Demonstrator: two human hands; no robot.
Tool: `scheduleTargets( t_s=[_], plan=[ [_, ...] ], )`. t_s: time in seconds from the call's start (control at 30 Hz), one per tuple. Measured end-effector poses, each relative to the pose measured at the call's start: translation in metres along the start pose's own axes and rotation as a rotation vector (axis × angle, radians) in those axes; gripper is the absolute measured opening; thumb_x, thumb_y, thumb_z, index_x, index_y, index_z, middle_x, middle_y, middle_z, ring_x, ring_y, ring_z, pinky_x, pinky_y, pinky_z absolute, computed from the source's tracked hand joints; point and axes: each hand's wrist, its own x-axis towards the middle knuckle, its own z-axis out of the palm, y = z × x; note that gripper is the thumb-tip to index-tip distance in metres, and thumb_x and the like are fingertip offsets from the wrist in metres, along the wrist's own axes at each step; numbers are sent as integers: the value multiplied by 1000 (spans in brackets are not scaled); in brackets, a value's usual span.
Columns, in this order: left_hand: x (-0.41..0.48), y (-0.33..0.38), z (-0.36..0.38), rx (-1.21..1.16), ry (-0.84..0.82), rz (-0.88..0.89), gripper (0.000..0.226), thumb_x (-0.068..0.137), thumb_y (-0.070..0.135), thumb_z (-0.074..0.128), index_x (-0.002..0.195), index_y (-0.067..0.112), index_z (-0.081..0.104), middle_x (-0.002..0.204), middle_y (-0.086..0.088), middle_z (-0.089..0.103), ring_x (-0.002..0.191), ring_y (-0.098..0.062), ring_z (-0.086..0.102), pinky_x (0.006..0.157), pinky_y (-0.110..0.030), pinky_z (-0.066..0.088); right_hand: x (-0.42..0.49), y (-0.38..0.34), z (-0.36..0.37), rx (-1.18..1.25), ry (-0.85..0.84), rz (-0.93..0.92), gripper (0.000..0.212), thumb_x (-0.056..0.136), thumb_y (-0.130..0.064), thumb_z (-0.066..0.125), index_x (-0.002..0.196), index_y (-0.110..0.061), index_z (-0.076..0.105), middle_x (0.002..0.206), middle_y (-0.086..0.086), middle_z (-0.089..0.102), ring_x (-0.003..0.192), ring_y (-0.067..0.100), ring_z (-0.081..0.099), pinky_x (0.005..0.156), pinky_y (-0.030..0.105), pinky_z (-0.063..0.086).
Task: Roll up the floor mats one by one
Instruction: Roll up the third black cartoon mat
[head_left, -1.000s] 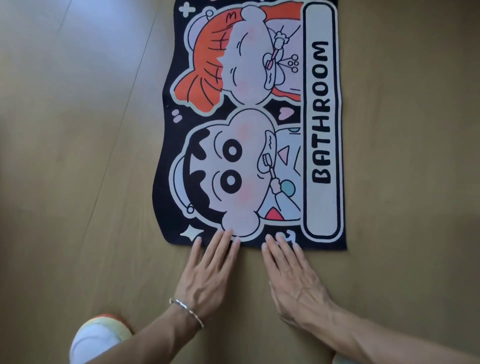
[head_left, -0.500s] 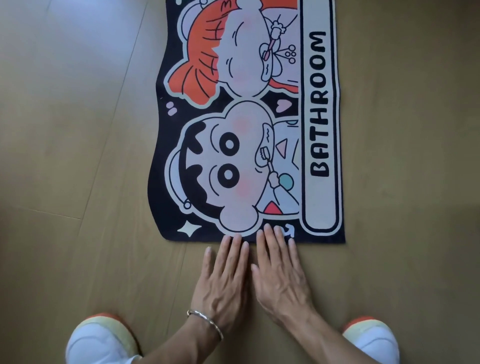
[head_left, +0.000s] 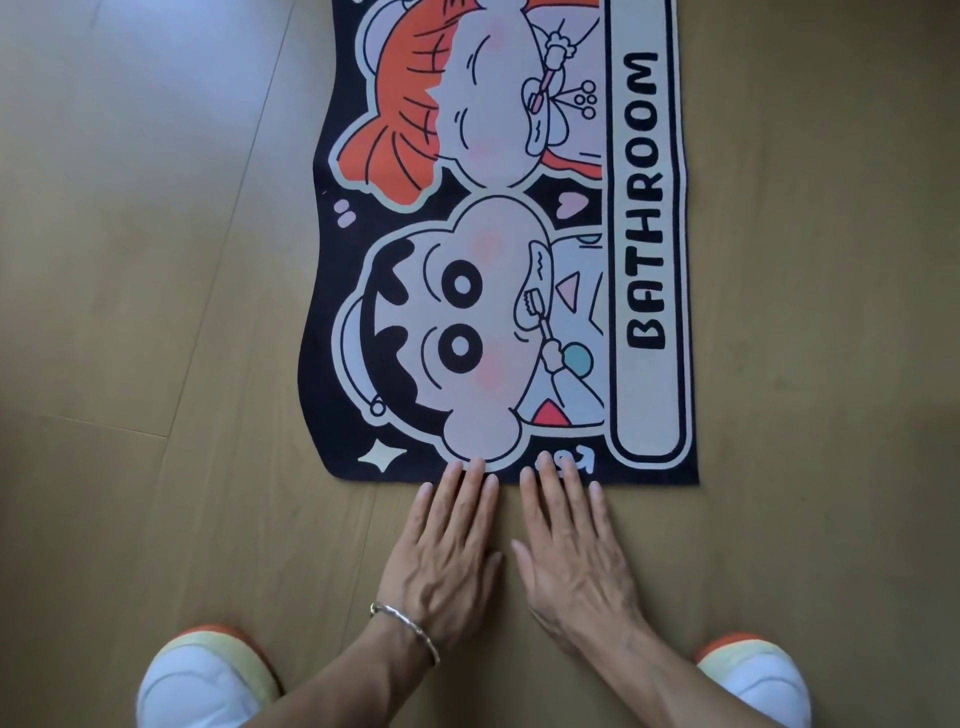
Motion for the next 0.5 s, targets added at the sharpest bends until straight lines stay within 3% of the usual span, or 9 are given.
scheduleTargets(
  t_s=[0.13, 0.27, 0.5],
  plan=[
    [0, -2, 0, 19, -15, 92, 69, 90, 38, 34, 148, 6, 16, 155, -13, 19, 143, -28, 13, 112, -43, 14, -4, 0, -2, 13, 10, -54, 69, 90, -40, 30, 149, -8, 11, 154, 15, 21, 142, 32, 18, 112, 46, 12],
    [3, -5, -2, 35, -34, 120, 63, 90, 37, 34, 145, 8, 26, 154, -12, 20, 143, -28, 13, 112, -43, 15, -5, -1, -3, 7, -1, -75, 70, 89, -38, 33, 150, -11, 13, 156, 16, 20, 142, 32, 20, 113, 46, 11],
    [6, -13, -5, 50, -32, 136, 62, 91, 37, 35, 145, 7, 27, 154, -14, 22, 143, -28, 17, 113, -42, 16, 1, 5, -6, -7, 1, -49, 64, 88, -35, 33, 147, -11, 24, 154, 14, 20, 144, 30, 12, 113, 46, 10]
  ],
)
